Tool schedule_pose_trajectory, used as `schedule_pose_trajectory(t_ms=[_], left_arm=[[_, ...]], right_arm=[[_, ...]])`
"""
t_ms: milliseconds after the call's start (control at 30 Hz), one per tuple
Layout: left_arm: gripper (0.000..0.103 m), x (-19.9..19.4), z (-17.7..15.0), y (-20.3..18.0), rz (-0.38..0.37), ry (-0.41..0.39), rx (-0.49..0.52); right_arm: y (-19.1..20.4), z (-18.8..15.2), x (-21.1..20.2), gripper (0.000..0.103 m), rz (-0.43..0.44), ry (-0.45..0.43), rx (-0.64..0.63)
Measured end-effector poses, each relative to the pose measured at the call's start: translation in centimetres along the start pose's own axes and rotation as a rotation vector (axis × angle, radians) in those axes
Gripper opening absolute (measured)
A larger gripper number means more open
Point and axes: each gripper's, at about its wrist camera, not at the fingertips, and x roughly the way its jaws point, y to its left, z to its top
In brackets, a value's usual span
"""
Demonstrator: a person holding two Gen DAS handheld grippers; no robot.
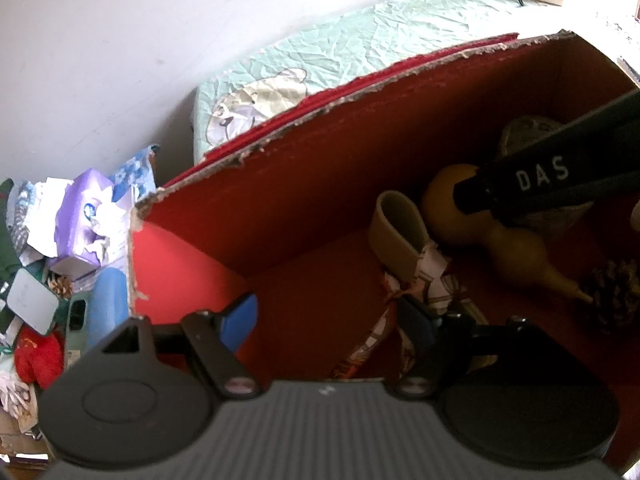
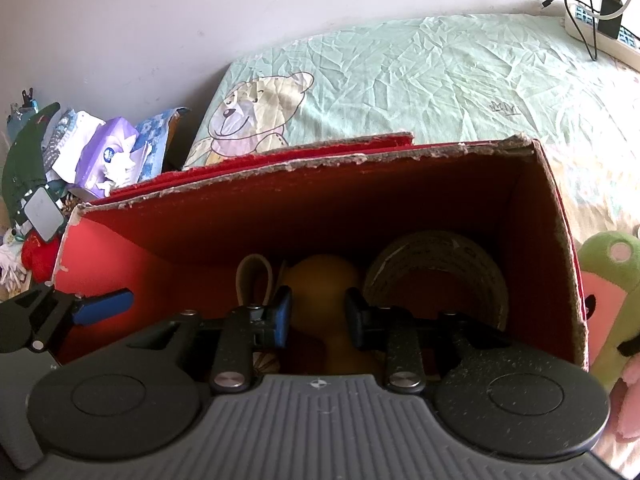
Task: Organize objects
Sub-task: 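Withdraw the open right tool up out of the red box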
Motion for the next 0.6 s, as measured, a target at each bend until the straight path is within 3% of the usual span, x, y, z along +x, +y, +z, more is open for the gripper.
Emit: schedule_pose_trajectory(t_ms=[367,600], left_arm=[[0.084,0.2,0.2,1.2,0.005,0.007,0.009],[0.084,0.0,-0.1,2.3,0.005,-0.018,0.009]], right_arm=[[0.1,-0.1,-0.2,0.034,0.003,-0.019,-0.001],[0.9,-0.4,-1.0,0.033,-0.044,-0.073,-0.051]])
